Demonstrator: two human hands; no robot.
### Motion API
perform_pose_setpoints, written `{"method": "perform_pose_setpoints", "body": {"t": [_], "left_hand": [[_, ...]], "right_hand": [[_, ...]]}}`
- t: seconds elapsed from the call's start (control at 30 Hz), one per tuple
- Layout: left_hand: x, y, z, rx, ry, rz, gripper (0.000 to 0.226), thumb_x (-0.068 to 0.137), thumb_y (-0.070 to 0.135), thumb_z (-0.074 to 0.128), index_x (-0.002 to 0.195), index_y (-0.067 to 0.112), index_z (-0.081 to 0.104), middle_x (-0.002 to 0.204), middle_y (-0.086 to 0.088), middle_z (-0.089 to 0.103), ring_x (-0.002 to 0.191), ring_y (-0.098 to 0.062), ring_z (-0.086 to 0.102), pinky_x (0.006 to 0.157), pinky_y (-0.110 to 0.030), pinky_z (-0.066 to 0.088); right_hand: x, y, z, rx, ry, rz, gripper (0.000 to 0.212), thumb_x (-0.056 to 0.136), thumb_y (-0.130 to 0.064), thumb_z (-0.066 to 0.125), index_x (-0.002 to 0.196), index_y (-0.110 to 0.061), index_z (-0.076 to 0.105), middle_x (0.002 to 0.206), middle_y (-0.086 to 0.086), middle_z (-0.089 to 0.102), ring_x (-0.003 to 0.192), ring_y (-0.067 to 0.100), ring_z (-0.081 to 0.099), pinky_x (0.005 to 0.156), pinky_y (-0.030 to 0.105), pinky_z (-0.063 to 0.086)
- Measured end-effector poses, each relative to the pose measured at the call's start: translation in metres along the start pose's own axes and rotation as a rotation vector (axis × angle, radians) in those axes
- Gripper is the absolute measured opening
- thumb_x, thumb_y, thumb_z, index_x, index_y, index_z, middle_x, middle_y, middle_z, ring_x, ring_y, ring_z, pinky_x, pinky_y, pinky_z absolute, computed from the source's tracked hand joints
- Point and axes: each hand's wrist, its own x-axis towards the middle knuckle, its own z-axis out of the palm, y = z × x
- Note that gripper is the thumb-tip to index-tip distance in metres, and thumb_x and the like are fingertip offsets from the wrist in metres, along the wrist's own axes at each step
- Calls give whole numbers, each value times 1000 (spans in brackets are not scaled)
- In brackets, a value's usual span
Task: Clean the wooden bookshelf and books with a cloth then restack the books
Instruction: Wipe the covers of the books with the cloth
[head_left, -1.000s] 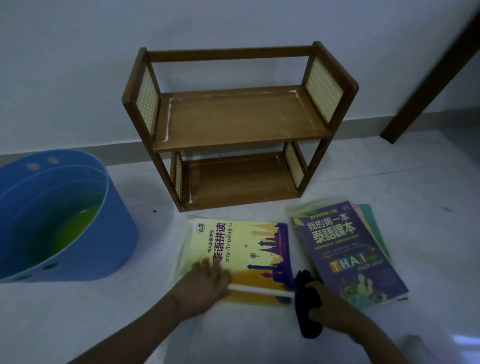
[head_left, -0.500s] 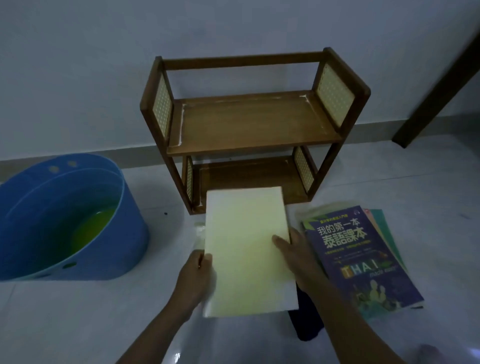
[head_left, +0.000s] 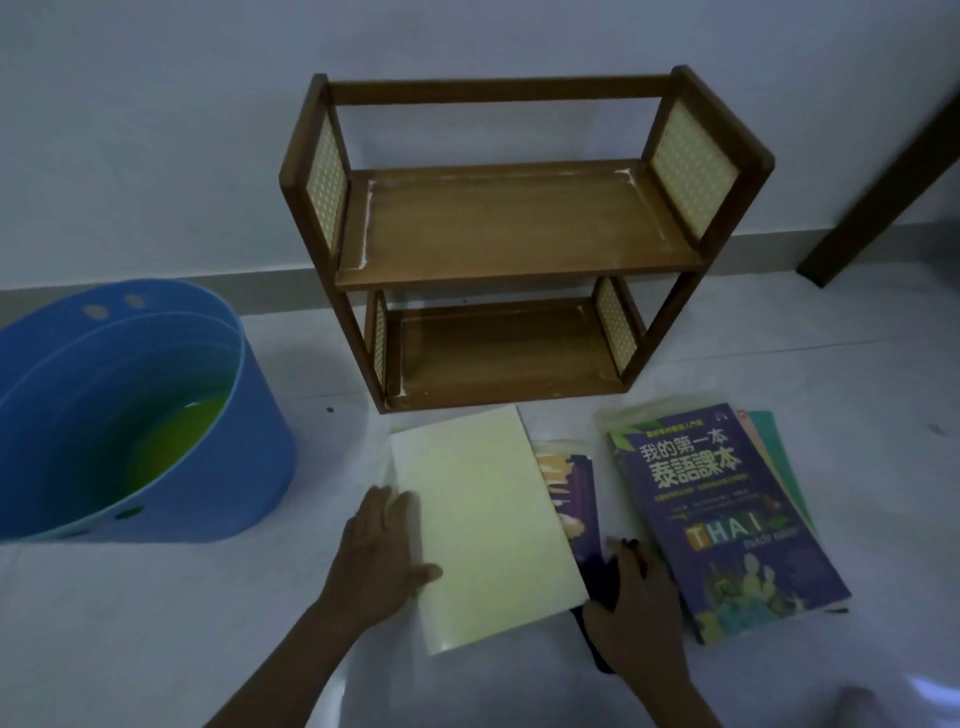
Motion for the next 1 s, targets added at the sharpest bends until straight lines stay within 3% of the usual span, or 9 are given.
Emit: {"method": "perform_pose_setpoints", "body": {"t": [0.07,0.13,0.23,0.33,0.4,0.67,0.73,0.9,1.0], "left_hand": [[3,-4,0,67,-142,59,120,72,73,55,149,15,-16,150,-3,-30,143,-20,-21,117,-48,-4],[6,-5,-3,121,-204,62,123,72,73,56,147,15,-23,142,0,-39,142,-18,-26,115,-50,-11],[7,1,-5,104,-216,23,125,72,70,59,147,12,-21,143,-2,-38,145,-21,-20,115,-51,-10],[5,7,-2,158,-190,5,123,73,68,60,148,10,-19,154,-9,-29,146,-23,-17,115,-50,-9],[6,8,-1,186,-185,14,123,73,70,59,148,10,-18,156,-11,-25,146,-24,-16,116,-51,-8],[3,2,-4,208,-152,29,125,73,73,55,146,5,-21,145,-4,-35,147,-20,-14,115,-48,-9],[2,3,-5,243,-162,37,125,73,72,56,147,5,-20,152,-6,-30,147,-20,-14,116,-48,-8],[5,3,-6,207,-164,51,127,73,69,60,146,7,-22,150,-6,-32,146,-20,-17,114,-45,-12],[5,0,-3,184,-171,56,126,72,71,59,141,9,-27,156,-6,-25,146,-19,-16,115,-46,-11]], "right_hand": [[-26,19,7,-197,-249,-27,96,70,-38,66,148,-33,10,155,1,10,144,29,13,100,46,41],[-24,36,14,-208,-176,-135,87,67,-28,74,145,-22,34,145,15,37,131,42,41,88,50,49],[-7,23,-12,117,23,-95,24,80,-26,64,103,-31,60,98,8,62,90,28,59,79,42,48],[5,6,-41,402,243,23,19,79,-3,68,92,-16,62,86,3,63,78,22,57,70,31,42],[4,-4,-46,290,337,-16,31,74,5,63,100,-12,57,91,6,56,80,24,52,66,31,40],[-36,-79,38,-107,-239,-895,39,74,-34,57,112,-26,53,121,-5,56,114,16,50,86,37,50],[-6,-93,33,-118,-299,-866,46,73,-25,59,118,-18,52,121,2,55,109,23,49,85,36,43],[81,-124,27,-165,73,-386,38,77,-14,59,115,-8,57,120,9,57,111,27,52,92,37,44],[56,-145,55,-223,-171,-718,46,83,-17,61,127,-7,52,133,12,50,124,31,45,99,43,38]]}}
